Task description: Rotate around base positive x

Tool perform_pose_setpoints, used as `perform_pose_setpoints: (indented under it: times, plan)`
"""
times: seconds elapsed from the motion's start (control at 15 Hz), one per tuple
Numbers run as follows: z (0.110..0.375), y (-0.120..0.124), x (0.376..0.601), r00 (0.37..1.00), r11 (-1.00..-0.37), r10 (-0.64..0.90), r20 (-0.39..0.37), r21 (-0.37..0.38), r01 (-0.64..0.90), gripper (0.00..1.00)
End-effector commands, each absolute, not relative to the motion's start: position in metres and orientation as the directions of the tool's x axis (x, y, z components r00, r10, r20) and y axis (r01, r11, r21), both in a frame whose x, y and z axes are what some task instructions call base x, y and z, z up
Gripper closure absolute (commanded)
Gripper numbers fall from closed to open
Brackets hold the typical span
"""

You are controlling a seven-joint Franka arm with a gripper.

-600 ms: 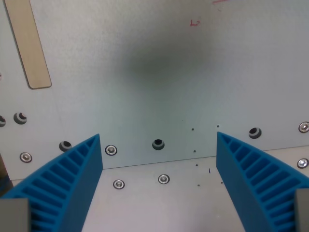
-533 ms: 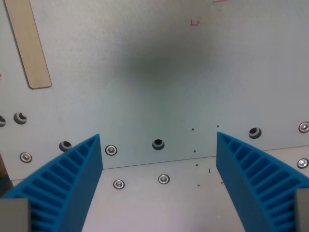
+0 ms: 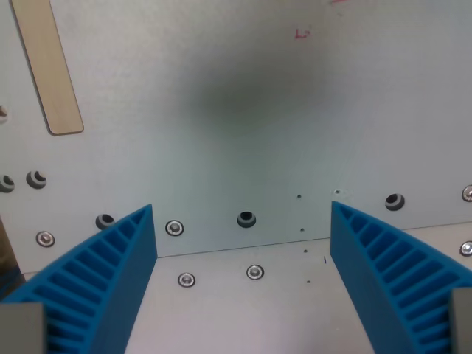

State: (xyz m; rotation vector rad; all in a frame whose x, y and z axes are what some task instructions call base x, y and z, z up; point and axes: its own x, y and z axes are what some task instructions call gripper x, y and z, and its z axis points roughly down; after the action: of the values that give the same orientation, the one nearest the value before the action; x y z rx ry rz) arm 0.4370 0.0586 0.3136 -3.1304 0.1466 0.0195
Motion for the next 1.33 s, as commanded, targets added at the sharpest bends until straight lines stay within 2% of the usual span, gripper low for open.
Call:
perform_pose_setpoints:
  times: [0.07, 1.33]
  plan:
    - [0.3159, 0.0569, 0.4372, 0.996, -0.99, -0.087, -0.016, -0.113, -0.089, 0.0]
    - [0.3159, 0.0569, 0.4372, 0.996, -0.941, -0.079, -0.036, -0.328, -0.087, 0.0]
